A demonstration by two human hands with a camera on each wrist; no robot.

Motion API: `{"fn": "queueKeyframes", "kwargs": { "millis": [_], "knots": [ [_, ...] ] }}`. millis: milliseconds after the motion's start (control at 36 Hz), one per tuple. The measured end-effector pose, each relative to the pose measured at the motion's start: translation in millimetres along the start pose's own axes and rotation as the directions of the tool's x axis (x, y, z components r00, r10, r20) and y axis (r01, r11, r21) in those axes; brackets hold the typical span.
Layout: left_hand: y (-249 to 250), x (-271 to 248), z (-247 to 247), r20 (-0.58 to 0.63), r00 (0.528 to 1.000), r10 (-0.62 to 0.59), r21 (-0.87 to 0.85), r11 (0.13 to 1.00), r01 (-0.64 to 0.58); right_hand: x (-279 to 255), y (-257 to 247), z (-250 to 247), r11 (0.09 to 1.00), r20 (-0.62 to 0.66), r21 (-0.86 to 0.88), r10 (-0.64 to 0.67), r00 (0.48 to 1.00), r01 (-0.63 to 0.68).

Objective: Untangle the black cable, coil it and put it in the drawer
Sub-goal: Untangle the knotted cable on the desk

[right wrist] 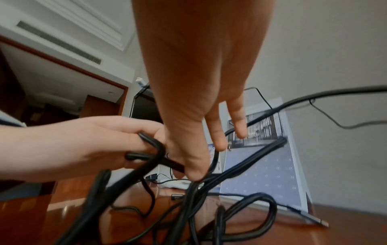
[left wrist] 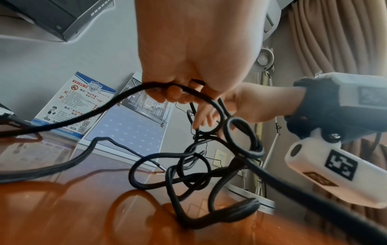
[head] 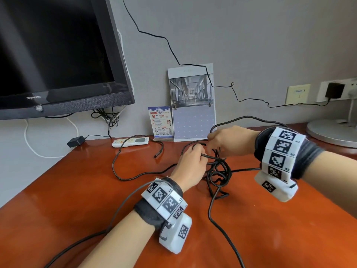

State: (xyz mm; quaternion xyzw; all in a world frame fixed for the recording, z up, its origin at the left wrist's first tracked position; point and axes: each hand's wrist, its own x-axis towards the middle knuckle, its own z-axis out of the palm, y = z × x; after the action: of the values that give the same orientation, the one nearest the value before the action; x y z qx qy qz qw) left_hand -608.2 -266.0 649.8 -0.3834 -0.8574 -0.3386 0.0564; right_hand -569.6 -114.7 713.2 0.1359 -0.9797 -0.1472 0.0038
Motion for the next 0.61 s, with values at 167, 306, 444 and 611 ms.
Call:
{"fn": "queueKeyframes", "kwargs": {
  "millis": [167,306,444,611],
  "knots": [
    [-1.5,0.6,-0.2,0.028,1.0,-0.004,0.025,1.0,0.004,-0.8,0.4,13.7,0.992,0.113,0.126,-0.027,0.993,0.013],
    [-4.1,-0.6,-3.0,0.031,1.0,0.008,-0.015,1.0,-0.007,-6.2,7.8,11.2,0.963,0.062,0.271,-0.03,0.998,0.012],
    [-10.8,-4.5,-12.4,0.147,0.988,0.053,-0.095,0.995,-0.039,-14.7,34.3,15.3,0.894,-0.215,0.438,0.21,0.954,-0.098],
    [-15.1,-5.5,-19.4,0.194,0.978,0.081,-0.065,0.995,-0.069,-14.7,46.8,29.8,0.958,-0.188,0.098,0.285,0.94,-0.271]
  ]
}}
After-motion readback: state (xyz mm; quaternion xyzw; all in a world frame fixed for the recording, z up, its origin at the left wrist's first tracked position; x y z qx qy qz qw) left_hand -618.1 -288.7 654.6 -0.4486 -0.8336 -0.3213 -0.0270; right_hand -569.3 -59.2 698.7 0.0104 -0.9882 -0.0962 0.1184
